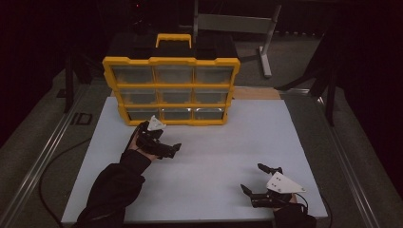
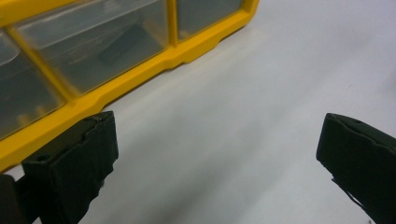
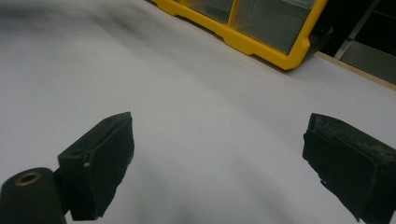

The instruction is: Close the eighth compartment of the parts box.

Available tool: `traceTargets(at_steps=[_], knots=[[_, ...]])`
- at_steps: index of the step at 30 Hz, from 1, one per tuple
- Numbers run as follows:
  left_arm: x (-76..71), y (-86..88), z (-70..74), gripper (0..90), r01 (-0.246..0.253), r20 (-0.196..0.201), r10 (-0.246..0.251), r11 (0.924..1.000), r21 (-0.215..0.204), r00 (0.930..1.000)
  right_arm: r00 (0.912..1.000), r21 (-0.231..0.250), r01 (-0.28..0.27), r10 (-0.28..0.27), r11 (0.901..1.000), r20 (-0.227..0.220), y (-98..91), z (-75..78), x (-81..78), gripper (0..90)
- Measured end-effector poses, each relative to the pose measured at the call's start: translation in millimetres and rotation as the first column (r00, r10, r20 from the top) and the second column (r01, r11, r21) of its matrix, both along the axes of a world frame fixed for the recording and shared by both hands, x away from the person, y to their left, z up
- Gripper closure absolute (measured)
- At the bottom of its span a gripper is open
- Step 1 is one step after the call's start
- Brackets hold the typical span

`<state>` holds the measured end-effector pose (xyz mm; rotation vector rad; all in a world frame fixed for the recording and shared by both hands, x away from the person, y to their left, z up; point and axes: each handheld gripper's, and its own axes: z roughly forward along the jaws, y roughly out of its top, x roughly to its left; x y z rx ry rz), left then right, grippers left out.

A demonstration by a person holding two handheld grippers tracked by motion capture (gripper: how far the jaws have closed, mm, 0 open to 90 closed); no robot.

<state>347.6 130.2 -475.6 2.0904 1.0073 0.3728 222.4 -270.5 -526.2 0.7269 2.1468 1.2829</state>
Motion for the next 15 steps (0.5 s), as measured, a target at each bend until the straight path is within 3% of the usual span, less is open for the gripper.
traceTargets(at_steps=[15], knots=[[-25.9, 22.2, -10.5, 0.0, -0.022, 0.003, 0.022, 0.9995, 0.023, 0.9998, 1.0000, -0.005, -0.003, 0.003, 1.0000, -0.002, 0.3, 0.2, -0.2, 9.0]])
